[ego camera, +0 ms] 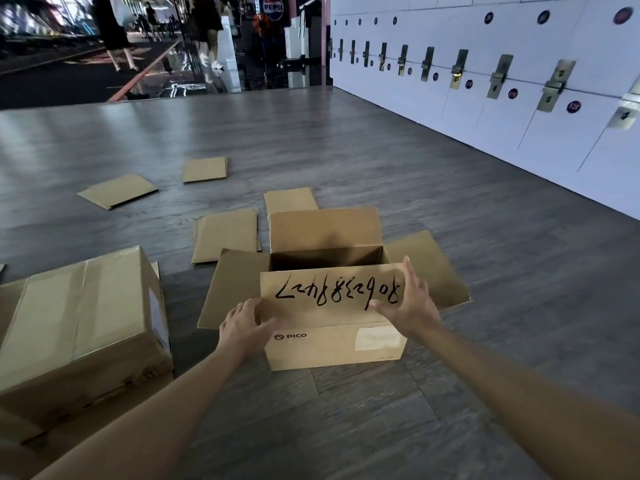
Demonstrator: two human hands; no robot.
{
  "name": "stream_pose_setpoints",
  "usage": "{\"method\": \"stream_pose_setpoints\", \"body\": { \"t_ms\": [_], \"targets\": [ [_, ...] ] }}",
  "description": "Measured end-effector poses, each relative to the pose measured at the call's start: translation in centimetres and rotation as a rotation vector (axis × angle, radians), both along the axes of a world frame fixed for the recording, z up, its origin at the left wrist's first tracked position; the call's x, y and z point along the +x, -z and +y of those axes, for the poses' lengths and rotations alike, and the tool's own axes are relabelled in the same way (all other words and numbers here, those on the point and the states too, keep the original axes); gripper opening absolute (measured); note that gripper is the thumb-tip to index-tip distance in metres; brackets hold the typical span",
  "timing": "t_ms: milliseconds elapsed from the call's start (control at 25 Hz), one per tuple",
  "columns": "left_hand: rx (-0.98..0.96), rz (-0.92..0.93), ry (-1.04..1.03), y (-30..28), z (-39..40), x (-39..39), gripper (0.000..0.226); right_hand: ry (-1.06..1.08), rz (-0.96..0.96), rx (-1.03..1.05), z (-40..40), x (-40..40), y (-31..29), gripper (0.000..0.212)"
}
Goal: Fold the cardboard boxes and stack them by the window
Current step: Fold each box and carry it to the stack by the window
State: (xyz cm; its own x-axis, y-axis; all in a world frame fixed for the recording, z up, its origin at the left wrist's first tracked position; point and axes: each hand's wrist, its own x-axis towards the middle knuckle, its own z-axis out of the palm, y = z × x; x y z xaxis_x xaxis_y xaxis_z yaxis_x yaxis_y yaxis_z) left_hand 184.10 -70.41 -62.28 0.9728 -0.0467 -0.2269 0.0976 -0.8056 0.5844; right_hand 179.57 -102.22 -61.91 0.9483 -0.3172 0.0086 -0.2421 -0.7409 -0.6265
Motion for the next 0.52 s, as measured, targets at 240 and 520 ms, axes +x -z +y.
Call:
{"method": "stream_pose_setpoints", "body": {
  "t_ms": [240,520],
  "targets": [
    [-0.432,-0.090,-0.145,-4.6,-0.8,-0.7,0.049,-0.077,-0.047,-0.222,-0.9,-2.3,-3.0,0.106],
    [0.060,-0.210,0.080,-5.6,0.0,-1.7,0.045,-0.192,-0.185,-0.501,-1.9,-5.9,-3.8,0.077]
  ]
}}
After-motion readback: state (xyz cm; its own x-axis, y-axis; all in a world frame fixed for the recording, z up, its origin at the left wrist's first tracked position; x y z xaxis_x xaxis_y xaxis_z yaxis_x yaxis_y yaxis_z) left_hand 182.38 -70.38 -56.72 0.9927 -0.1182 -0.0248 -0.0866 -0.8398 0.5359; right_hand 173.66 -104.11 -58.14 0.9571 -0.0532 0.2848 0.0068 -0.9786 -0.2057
